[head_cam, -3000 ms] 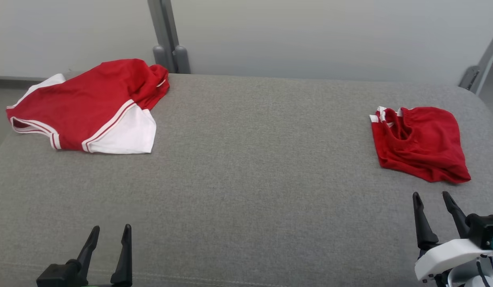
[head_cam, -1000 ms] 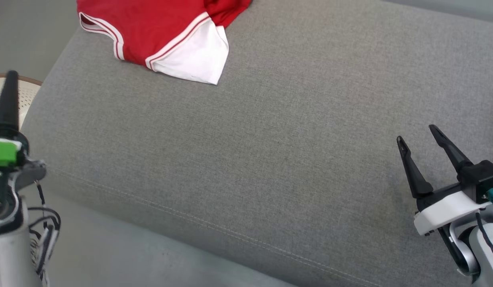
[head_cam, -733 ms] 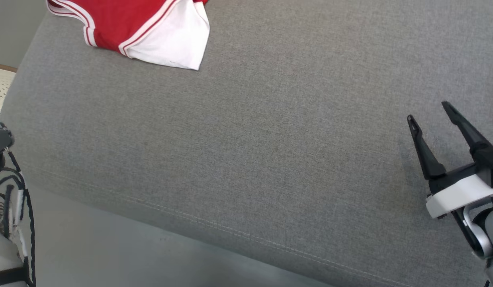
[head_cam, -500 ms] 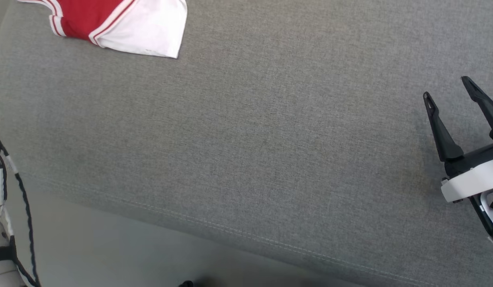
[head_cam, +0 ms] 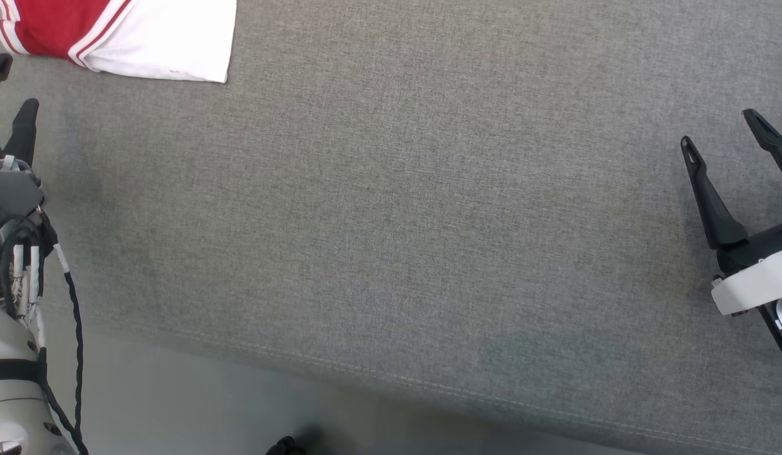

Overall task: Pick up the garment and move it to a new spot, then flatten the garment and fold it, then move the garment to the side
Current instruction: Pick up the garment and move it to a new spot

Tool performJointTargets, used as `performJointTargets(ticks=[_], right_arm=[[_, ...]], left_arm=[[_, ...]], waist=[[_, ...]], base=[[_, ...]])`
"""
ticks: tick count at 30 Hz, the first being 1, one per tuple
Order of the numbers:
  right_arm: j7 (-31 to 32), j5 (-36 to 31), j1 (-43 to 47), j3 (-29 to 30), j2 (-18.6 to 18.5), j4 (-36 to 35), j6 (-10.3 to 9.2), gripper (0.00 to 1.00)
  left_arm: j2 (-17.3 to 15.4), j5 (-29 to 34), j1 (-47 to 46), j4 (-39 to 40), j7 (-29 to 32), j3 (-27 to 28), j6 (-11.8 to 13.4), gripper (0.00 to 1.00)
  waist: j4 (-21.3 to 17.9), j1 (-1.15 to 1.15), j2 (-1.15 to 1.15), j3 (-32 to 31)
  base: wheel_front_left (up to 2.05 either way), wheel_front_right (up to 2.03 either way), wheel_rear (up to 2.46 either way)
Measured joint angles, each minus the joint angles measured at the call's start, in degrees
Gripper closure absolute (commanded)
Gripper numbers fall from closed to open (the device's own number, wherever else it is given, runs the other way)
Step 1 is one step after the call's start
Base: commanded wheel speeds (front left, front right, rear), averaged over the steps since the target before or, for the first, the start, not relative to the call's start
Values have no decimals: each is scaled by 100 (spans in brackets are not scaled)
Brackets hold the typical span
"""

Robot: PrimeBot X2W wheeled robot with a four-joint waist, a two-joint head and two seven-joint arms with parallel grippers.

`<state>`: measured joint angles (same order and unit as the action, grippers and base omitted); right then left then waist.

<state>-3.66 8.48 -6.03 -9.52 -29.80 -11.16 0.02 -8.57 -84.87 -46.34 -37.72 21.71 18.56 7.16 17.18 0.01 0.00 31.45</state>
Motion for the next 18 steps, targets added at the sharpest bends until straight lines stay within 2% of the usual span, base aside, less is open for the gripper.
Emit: performJointTargets(ticks=[3, 10, 18], right_arm=[[79, 5, 1, -1, -7, -144, 34, 0], [227, 12, 6, 59, -42, -366, 37, 0], [349, 15, 37, 202, -107, -648, -46, 0]], left_arm=[[-75, 32, -76, -407, 31, 0, 0, 0], [-208, 49, -506, -734, 62, -1, 0, 0], [-213, 113, -838, -1195, 97, -82, 0, 0]], waist=[[-63, 0, 0, 4], [-180, 0, 0, 85], [-279, 0, 0, 260]], base=[[0, 0, 0], [0, 0, 0], [0, 0, 0]])
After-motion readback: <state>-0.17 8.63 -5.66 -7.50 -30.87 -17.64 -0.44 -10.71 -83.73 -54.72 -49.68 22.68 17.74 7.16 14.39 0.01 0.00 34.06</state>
